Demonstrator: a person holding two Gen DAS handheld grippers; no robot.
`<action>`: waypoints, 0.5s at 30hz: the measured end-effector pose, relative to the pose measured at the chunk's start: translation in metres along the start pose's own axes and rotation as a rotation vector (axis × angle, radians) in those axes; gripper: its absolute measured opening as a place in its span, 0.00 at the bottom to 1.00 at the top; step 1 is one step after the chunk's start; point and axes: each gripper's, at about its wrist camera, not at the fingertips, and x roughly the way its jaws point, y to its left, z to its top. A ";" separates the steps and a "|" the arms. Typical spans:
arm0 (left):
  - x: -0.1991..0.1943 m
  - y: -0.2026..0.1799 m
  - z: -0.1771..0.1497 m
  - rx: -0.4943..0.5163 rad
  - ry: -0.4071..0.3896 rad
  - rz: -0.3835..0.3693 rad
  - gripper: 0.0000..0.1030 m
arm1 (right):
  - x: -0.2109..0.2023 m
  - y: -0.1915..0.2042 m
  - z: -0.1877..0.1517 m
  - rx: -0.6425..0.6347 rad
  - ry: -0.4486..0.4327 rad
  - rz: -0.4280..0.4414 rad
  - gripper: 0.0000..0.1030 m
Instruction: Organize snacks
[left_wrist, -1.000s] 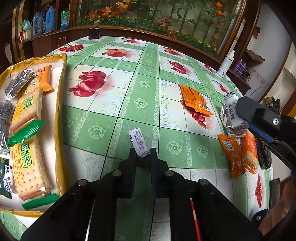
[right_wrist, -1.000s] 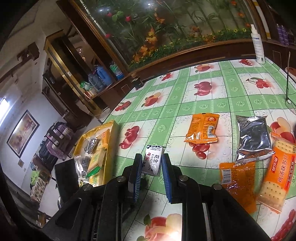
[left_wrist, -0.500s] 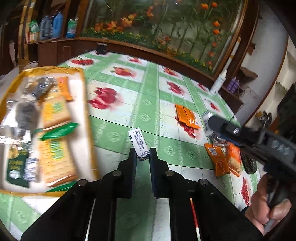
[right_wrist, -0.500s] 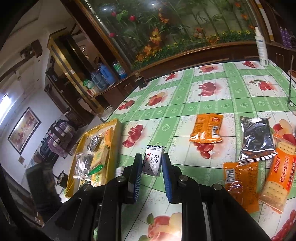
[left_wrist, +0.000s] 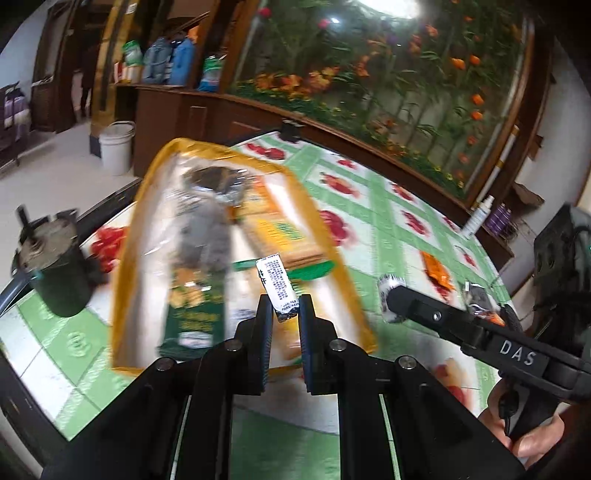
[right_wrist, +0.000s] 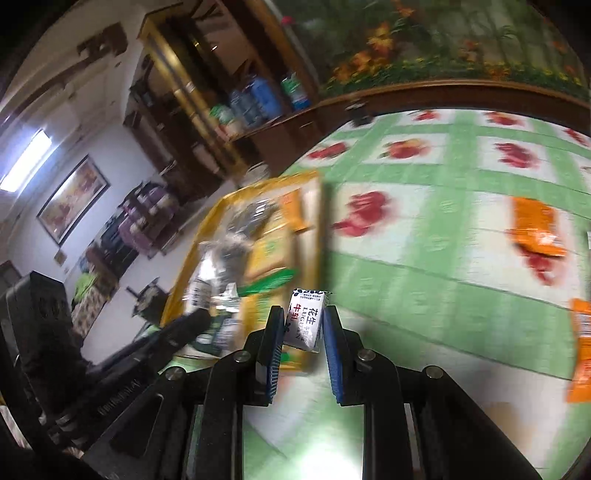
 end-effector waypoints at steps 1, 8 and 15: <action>0.001 0.005 -0.001 -0.002 0.003 0.014 0.11 | 0.006 0.009 0.000 -0.013 0.001 0.000 0.21; 0.005 0.028 -0.005 -0.012 0.011 0.060 0.11 | 0.047 0.038 0.007 -0.016 0.032 -0.010 0.21; 0.005 0.028 -0.007 0.003 -0.006 0.069 0.11 | 0.065 0.044 0.008 -0.026 0.048 -0.022 0.21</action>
